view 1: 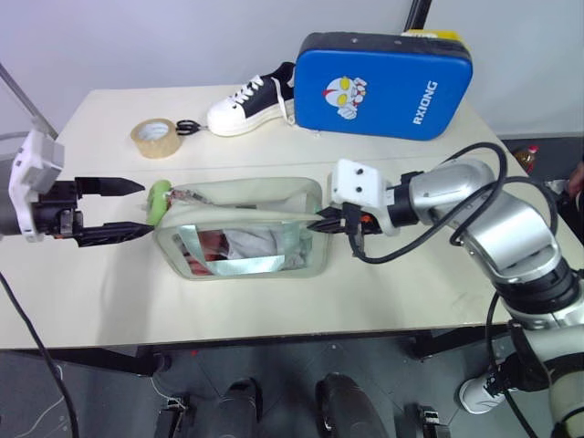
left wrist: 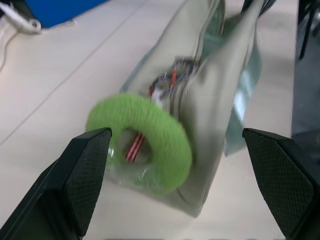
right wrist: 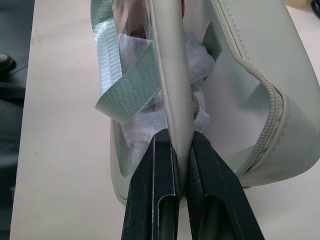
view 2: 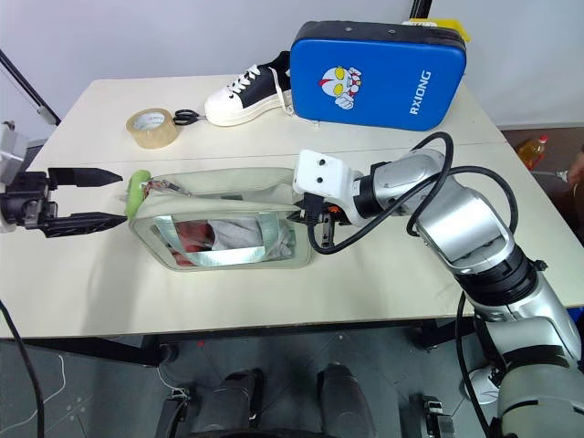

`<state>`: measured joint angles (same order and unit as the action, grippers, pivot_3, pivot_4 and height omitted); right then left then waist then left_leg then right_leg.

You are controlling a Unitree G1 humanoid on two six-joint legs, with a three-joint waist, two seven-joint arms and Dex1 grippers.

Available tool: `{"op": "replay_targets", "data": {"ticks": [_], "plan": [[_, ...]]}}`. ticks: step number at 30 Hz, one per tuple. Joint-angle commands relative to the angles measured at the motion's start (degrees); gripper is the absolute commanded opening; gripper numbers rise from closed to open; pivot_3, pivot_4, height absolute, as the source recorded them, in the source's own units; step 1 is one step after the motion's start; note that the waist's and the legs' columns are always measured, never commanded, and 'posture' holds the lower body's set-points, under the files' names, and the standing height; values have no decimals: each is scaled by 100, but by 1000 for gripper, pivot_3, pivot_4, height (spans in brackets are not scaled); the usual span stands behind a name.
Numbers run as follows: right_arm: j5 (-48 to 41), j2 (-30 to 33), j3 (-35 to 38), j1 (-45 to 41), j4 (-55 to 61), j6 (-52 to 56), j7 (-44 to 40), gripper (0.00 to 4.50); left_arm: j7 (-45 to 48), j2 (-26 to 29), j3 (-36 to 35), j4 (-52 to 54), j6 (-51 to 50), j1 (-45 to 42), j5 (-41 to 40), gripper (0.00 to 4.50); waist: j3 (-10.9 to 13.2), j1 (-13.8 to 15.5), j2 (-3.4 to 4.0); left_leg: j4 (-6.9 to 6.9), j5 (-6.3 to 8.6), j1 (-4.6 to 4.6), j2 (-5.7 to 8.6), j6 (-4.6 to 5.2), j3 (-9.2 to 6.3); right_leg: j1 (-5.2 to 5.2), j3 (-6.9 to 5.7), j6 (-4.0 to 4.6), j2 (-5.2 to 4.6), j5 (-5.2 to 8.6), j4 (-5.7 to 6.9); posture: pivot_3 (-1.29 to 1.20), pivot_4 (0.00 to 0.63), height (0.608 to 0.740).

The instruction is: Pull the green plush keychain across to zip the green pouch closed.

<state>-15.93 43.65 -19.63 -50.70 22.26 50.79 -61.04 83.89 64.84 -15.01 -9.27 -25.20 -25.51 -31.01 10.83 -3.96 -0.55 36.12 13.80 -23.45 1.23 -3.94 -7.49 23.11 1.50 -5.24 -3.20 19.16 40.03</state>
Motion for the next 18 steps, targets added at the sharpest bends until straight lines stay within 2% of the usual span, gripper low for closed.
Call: {"op": "replay_targets", "data": {"ticks": [1, 2, 8, 11, 18], "plan": [[6, -65, 28, -101, 74, -18, 75, 54, -102, -8, 129, 41, 252, -48, 246, 4500, 0, -1, 0, 0, 0, 0, 0, 0, 0, 0, 0, 0, 0, 0, 0, 0, 150, 739], [2, -66, 33, -97, 79, -18, 80, 54, -168, -79, 203, 12, 316, -95, 315, 4500, 0, 1, 0, 0, 0, 0, 0, 0, 0, 0, 0, 0, 0, 0, 0, 0, 150, 739], [-28, -61, 69, -108, 103, 23, 115, 0, -257, -341, 452, -42, 482, -228, 484, 1680, 0, -2, 0, 2, 0, 0, 1, 0, 0, -1, -1, 0, 1, 0, 1, 0, 150, 739], [-80, -48, 102, -104, 150, 74, 118, 0, -224, -325, 439, -80, 486, -255, 471, 90, 0, -1, 0, 1, 0, 0, 0, 0, -1, 0, 0, 0, 1, 0, 1, 0, 150, 739], [-144, -9, 135, -67, 203, 90, 120, 0, -74, -175, 360, -131, 442, -341, 435, 37, 0, -3, 0, 1, 0, 0, 1, 0, -1, 0, -1, 0, 1, 0, 1, 0, 150, 739]]}}
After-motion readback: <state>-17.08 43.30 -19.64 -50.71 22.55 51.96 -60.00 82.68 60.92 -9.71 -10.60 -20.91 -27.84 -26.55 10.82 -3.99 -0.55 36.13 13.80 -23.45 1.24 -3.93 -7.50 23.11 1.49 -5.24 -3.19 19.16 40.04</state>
